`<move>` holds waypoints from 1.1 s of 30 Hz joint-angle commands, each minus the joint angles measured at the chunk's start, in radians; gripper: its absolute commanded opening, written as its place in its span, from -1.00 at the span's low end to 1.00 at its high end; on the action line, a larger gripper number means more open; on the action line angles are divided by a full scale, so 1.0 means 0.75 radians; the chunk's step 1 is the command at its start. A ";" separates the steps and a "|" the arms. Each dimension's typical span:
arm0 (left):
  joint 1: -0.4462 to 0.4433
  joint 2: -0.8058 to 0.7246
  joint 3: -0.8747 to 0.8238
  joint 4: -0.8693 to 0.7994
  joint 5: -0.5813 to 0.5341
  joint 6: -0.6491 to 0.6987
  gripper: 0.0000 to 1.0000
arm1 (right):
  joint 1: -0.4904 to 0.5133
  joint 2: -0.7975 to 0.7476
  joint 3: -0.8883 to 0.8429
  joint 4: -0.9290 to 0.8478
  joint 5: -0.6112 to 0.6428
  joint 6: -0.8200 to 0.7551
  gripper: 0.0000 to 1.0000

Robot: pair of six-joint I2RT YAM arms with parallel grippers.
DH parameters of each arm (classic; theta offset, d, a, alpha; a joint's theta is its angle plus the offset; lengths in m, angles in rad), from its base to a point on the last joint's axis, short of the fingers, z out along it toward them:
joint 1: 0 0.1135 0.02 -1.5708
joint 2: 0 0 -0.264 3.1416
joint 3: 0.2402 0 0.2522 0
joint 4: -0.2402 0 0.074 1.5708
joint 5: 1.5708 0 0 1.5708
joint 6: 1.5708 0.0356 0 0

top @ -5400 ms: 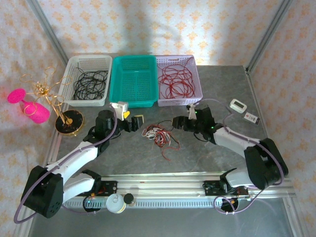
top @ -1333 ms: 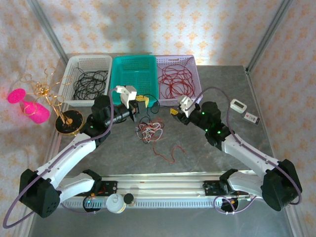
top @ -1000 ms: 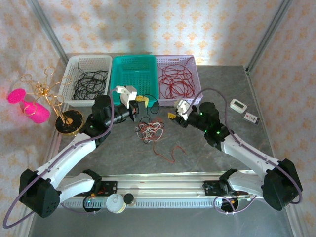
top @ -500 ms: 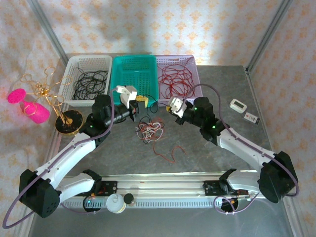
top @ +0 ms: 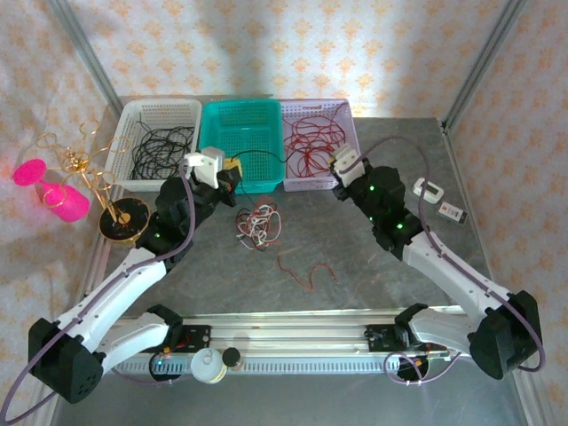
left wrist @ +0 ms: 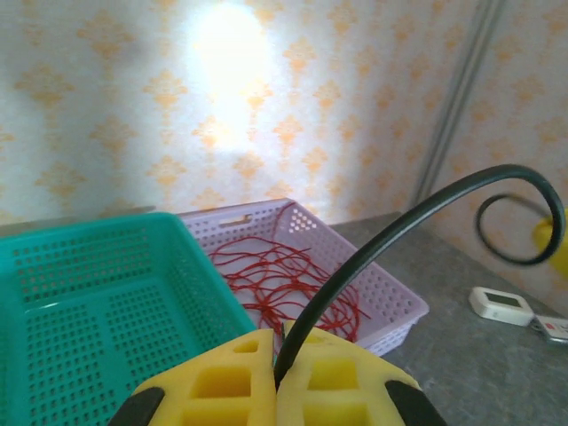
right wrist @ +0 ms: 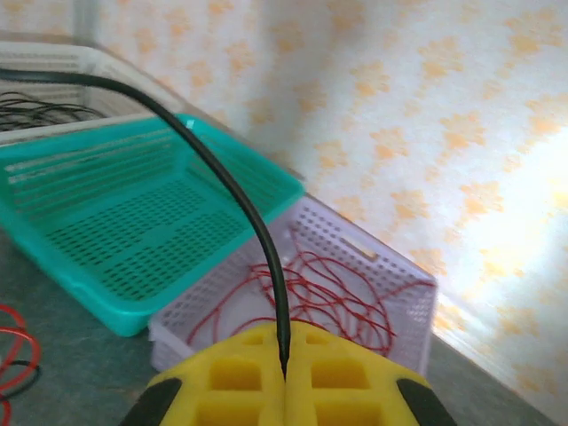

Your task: Untangle the cables

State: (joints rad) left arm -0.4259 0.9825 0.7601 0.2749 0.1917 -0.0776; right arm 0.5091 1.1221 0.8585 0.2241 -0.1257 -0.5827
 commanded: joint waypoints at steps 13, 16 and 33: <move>-0.006 -0.039 -0.100 0.120 -0.126 -0.056 -1.00 | -0.154 0.072 0.325 -0.155 0.247 0.103 -1.00; -0.005 -0.039 -0.089 0.094 -0.101 -0.047 -1.00 | -0.155 0.073 0.373 -0.147 0.312 0.077 -1.00; -0.008 -0.042 0.038 0.170 0.136 -0.203 -1.00 | -0.427 -0.165 -0.027 0.011 -0.299 0.798 0.19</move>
State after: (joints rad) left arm -0.4358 0.9516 0.7254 0.3332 0.2302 -0.1844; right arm 0.1871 1.0252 0.9264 0.1574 -0.0921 -0.0753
